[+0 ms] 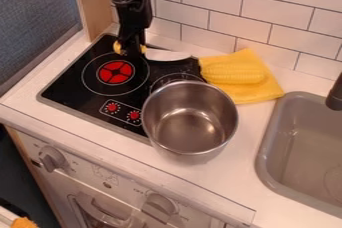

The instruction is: Take the plastic knife and place it on the upper side of the left burner

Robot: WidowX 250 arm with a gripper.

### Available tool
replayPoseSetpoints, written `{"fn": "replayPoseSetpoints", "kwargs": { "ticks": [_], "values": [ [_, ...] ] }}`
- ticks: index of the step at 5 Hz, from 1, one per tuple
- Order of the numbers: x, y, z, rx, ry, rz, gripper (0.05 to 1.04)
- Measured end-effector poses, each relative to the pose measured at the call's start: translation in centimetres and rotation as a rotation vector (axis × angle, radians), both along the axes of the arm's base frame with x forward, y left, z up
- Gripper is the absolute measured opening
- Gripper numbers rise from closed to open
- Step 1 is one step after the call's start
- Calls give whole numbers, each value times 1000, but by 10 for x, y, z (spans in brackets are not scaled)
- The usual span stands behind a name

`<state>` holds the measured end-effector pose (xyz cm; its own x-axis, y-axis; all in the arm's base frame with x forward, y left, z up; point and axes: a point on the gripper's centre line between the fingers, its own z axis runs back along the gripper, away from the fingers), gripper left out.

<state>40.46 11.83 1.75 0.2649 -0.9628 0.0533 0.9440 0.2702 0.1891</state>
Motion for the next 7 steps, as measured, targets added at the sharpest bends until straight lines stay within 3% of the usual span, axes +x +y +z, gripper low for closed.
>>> {"fn": "replayPoseSetpoints", "kwargs": {
  "ticks": [1, 2, 4, 6, 7],
  "values": [
    [4, -1, -3, 10, 30, 22, 756],
    [6, -2, -2, 18, 27, 33, 989],
    [1, -6, 3, -6, 35, 21, 999],
    [-1, 0, 63, -4, -99, 46, 1000],
    [-19, 2, 90, -43, -149, 51, 999]
  ]
}}
